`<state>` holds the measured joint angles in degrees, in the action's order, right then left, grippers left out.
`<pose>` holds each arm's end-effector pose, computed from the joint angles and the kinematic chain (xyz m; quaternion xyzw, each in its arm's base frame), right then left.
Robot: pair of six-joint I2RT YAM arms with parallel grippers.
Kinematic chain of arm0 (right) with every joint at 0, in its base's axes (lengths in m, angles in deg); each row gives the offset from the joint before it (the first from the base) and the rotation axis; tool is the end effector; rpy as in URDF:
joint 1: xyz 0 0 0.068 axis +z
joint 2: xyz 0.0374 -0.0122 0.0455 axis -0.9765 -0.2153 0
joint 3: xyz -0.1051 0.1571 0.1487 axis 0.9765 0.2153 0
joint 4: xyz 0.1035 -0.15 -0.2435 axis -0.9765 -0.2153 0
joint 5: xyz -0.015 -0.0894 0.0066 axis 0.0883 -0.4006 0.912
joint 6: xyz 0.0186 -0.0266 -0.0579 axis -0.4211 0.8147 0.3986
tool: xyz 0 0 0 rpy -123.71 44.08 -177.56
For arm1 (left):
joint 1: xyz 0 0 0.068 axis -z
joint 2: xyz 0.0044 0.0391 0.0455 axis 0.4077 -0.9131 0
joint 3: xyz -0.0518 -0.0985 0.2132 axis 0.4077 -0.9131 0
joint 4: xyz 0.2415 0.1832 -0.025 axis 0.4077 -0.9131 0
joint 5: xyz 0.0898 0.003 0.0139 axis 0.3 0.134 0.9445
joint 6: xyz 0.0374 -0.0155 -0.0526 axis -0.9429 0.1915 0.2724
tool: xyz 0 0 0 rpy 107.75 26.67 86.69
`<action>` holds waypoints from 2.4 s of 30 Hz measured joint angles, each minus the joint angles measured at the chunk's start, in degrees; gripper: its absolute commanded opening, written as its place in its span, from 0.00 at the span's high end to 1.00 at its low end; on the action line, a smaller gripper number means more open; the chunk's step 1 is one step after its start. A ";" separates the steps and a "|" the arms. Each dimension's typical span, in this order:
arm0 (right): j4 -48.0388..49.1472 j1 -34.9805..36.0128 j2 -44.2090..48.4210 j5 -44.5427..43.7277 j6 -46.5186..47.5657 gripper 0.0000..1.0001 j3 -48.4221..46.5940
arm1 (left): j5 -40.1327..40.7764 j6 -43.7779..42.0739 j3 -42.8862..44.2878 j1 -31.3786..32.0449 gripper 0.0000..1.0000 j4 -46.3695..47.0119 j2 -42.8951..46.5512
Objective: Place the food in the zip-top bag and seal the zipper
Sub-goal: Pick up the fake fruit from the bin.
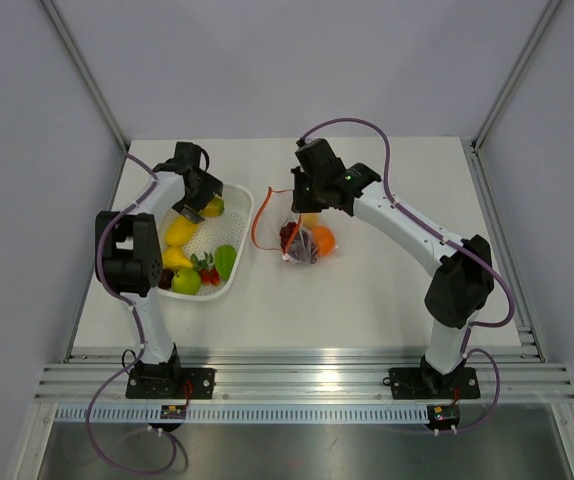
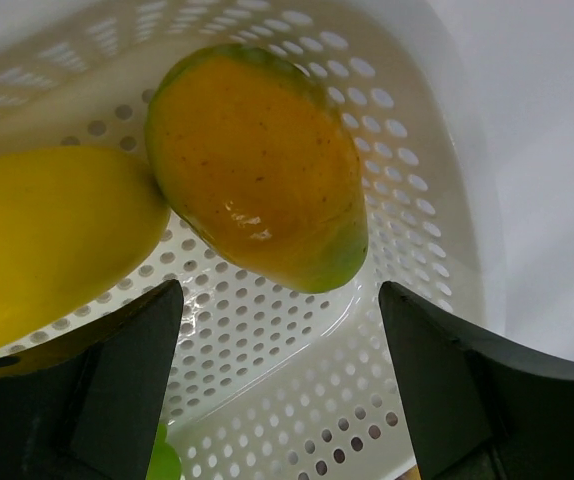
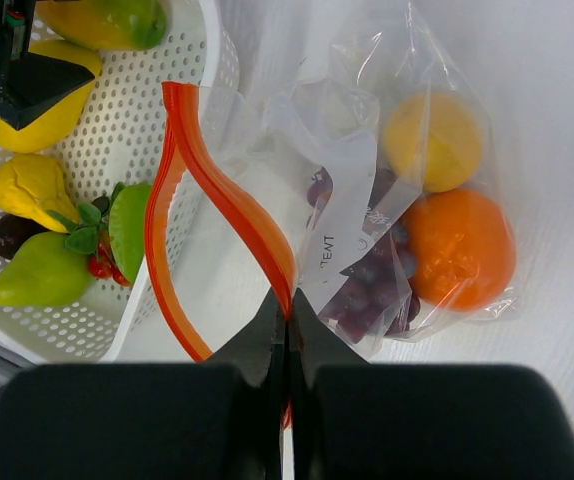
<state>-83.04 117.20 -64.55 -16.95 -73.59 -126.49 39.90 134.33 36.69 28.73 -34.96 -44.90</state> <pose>0.3576 0.2922 0.2808 -0.0919 0.9200 0.1861 0.3324 0.4546 -0.0317 0.1474 -0.4695 0.8486 -0.0877 0.2275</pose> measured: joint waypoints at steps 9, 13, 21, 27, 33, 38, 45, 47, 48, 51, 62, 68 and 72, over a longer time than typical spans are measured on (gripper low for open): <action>0.00 0.00 0.00 0.00 0.02 1.00 0.00 | 4.13 5.11 -0.13 1.07 0.23 1.22 -0.15; -0.02 0.00 0.00 0.00 0.02 1.00 0.00 | 5.40 6.47 -0.13 1.07 0.25 1.46 -0.87; -0.04 0.00 0.00 0.00 0.02 1.00 0.00 | 5.86 7.87 -0.24 1.99 0.32 1.38 -4.74; -0.04 0.00 0.22 -0.02 0.00 1.00 0.00 | 6.03 8.20 -0.35 2.64 0.58 1.22 -5.22; 0.00 0.00 0.87 -0.02 -0.04 1.00 0.24 | 6.62 6.32 -3.89 3.17 0.86 1.22 -1.97; 0.02 0.00 1.01 -0.02 -0.13 1.00 0.61 | 6.21 0.26 -7.80 3.41 1.00 -0.07 5.62; 0.15 0.00 1.07 -0.04 -0.15 1.00 1.01 | -2.97 -15.91 -9.29 3.37 1.00 -1.88 18.91; 0.20 0.00 1.07 -0.04 -0.13 1.00 1.01 | -8.63 -21.09 -9.33 3.48 1.00 -2.45 21.62; 0.17 0.00 1.07 -0.04 -0.13 1.00 1.01 | -11.82 -23.58 -9.35 3.63 1.00 -2.86 22.73; 0.17 0.00 1.07 -0.04 -0.15 1.00 1.01 | -20.46 -30.23 -9.33 4.87 1.00 -4.76 24.94; 0.17 0.00 1.07 -0.04 -0.20 1.00 0.94 | -36.74 -40.89 -10.64 10.86 1.00 -10.51 32.24; 0.17 0.00 1.07 -0.02 -0.55 1.00 0.94 | -43.39 -41.62 -12.74 13.35 1.00 -8.94 32.59; 0.17 0.00 1.07 0.00 -0.68 1.00 0.94 | -45.92 -40.89 -12.87 14.95 1.00 -6.78 28.61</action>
<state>-82.87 117.20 -63.48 -16.95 -74.26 -125.55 -6.02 93.43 23.82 43.68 -41.73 -16.29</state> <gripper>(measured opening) 0.011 0.586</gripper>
